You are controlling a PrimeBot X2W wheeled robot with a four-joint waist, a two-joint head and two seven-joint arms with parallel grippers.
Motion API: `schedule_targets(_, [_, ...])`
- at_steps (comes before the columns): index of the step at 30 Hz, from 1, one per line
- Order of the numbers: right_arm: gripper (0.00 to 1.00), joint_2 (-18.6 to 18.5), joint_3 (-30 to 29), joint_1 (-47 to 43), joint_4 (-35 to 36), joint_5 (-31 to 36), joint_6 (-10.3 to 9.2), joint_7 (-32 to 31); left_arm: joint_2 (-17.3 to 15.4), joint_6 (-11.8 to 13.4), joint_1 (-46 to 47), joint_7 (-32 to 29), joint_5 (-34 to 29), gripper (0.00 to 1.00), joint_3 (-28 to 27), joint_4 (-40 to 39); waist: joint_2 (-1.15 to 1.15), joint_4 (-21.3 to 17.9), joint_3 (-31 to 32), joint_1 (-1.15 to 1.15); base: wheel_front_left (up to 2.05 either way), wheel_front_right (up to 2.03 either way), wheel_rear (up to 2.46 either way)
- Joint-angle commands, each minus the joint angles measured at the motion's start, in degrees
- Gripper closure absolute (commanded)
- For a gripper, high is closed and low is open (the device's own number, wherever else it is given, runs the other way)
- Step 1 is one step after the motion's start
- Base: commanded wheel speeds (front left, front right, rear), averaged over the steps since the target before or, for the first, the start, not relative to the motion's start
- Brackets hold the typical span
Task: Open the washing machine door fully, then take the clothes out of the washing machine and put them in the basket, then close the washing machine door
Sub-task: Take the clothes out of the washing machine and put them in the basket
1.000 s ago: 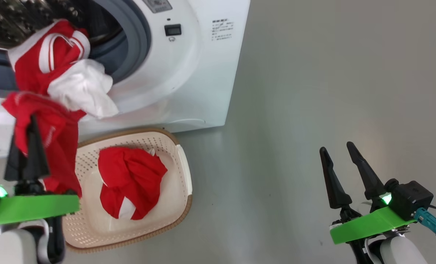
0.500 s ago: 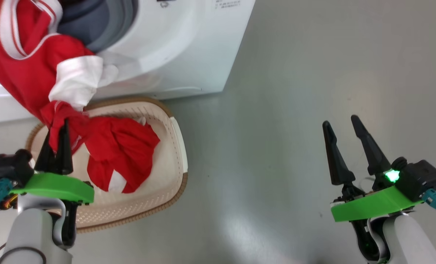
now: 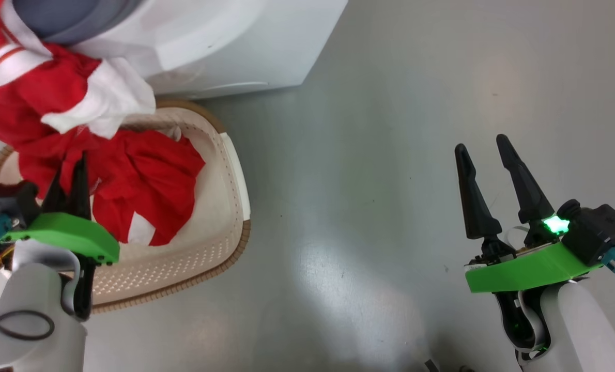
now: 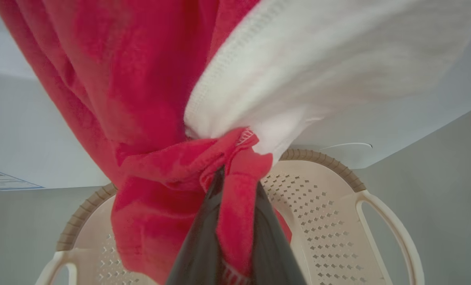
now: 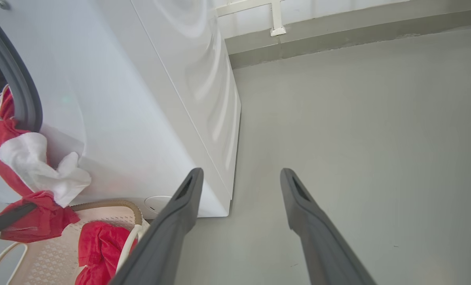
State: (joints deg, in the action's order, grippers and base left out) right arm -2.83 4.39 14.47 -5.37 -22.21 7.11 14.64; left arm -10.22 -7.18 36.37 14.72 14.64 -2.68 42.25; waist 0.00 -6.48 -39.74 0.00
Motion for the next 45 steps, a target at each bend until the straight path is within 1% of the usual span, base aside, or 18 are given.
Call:
schedule_targets(1, [0.00, -0.05, 1.42, -0.36, 1.32, -0.73, 0.37, 0.36, -2.40, -0.31, 0.05, 0.28, -0.18, 1.00, -1.03, 0.38, 0.00, -0.29, -1.18, 0.00, 0.00, 0.00, 0.00])
schedule_targets(3, [0.00, -0.05, 1.52, -0.22, 1.30, -0.73, 0.37, 0.36, -2.38, -0.31, 0.82, 0.28, -0.48, 0.95, -0.84, 1.34, 0.00, -0.28, -1.35, 0.00, 0.00, 0.00, 0.00])
schedule_targets(4, [0.00, -0.05, 1.57, -0.13, 1.29, -0.75, 0.37, 0.36, -2.42, -0.31, 1.17, 0.28, -0.56, 0.90, -0.74, 1.76, 0.00, -0.28, -1.45, 0.00, 0.00, 0.00, 0.00])
schedule_targets(5, [0.00, -0.05, 1.64, -0.04, 1.26, -0.77, 0.37, 0.36, -2.48, -0.31, 1.45, 0.28, -0.58, 0.81, -0.69, 2.13, 0.00, -0.31, -1.51, 0.00, 0.00, 0.00, 0.00])
schedule_targets(6, [0.00, -0.05, 1.73, 0.05, 1.20, -0.80, 0.37, 0.36, -2.54, -0.31, 1.66, 0.28, -0.59, 0.68, -0.70, 2.42, 0.00, -0.35, -1.51, 0.00, 0.00, 0.00, 0.00])
schedule_targets(8, [0.00, -0.05, 1.86, 0.17, 1.02, -0.85, 0.37, 0.36, -2.55, -0.31, 1.79, 0.28, -0.61, 0.52, -1.01, 2.72, 0.00, -0.41, -1.31, 0.00, 0.00, 0.00, 0.00])
schedule_targets(9, [0.00, -0.05, 1.88, 0.18, 0.95, -0.89, 0.37, 0.36, -2.51, -0.31, 1.72, 0.28, -0.64, 0.35, -1.12, 2.80, 0.00, -0.43, -1.15, 0.00, 0.00, 0.00, 0.00])
schedule_targets(10, [0.00, -0.05, 1.88, 0.16, 0.88, -0.90, 0.37, 0.36, -2.45, -0.31, 1.60, 0.28, -0.67, 0.23, -1.20, 2.84, 0.00, -0.44, -0.96, 0.00, 0.00, 0.00, 0.00])
schedule_targets(11, [0.00, -0.05, 1.87, 0.12, 0.82, -0.89, 0.37, 0.36, -2.38, -0.31, 1.46, 0.28, -0.72, 0.16, -1.28, 2.89, 0.00, -0.42, -0.77, 0.00, 0.00, 0.00, 0.00])
schedule_targets(13, [0.00, -0.05, 1.84, 0.02, 0.70, -0.80, 0.37, 0.36, -2.21, -0.31, 1.11, 0.28, -0.77, 0.10, -1.38, 2.94, 0.00, -0.32, -0.34, 0.00, 0.00, 0.00, 0.00])
schedule_targets(14, [0.00, -0.05, 1.84, -0.03, 0.67, -0.73, 0.37, 0.36, -2.11, -0.31, 0.94, 0.28, -0.73, 0.08, -1.54, 2.91, 0.00, -0.26, -0.13, 0.00, 0.00, 0.00, 0.00])
schedule_targets(15, [0.00, -0.05, 1.86, -0.08, 0.64, -0.64, 0.37, 0.36, -1.99, -0.31, 0.76, 0.28, -0.70, 0.02, -1.66, 2.82, 0.00, -0.18, 0.09, 0.00, 0.00, 0.00, 0.00])
schedule_targets(16, [0.00, -0.05, 1.88, -0.11, 0.61, -0.51, 0.37, 0.36, -1.86, -0.31, 0.55, 0.28, -0.72, 0.00, -1.69, 2.65, 0.00, -0.07, 0.34, 0.00, 0.00, 0.00, 0.00])
schedule_targets(27, [0.00, -0.05, 1.47, -0.62, 0.23, 0.66, 0.37, 0.36, 0.05, -0.31, -2.96, 0.28, -1.04, 0.00, -2.39, -4.92, 0.00, 1.66, 2.48, 0.00, 0.00, 0.00, 0.00])
schedule_targets(31, [0.00, -0.05, 1.31, -0.74, 0.03, 1.11, 0.37, 0.36, 0.75, -0.31, -5.68, 0.28, -1.63, 0.00, -2.78, -9.42, 0.00, 2.32, 3.35, 0.00, 0.00, 0.00, 0.00])
schedule_targets(35, [0.00, -0.05, 1.11, -0.94, -0.15, 1.51, 0.37, 0.36, 1.77, -0.31, -8.99, 0.28, -2.13, 0.00, -4.79, -14.55, 0.00, 2.88, 4.22, 0.00, 0.00, 0.00, 0.00])
schedule_targets(38, [0.00, -0.05, 1.00, -1.20, -0.24, 1.70, 0.37, 0.36, 2.57, -0.31, -11.77, 0.28, -2.35, 0.00, -5.14, -18.33, 0.00, 3.17, 4.77, 0.00, 0.00, 0.00, 0.00])
schedule_targets(45, [0.00, -0.05, 1.02, -1.92, -0.32, 1.85, 0.37, 0.36, 4.29, -0.31, -18.17, 0.28, -1.17, 0.00, -5.62, -27.07, 0.00, 3.34, 5.68, 0.00, 0.00, 0.00, 0.00])
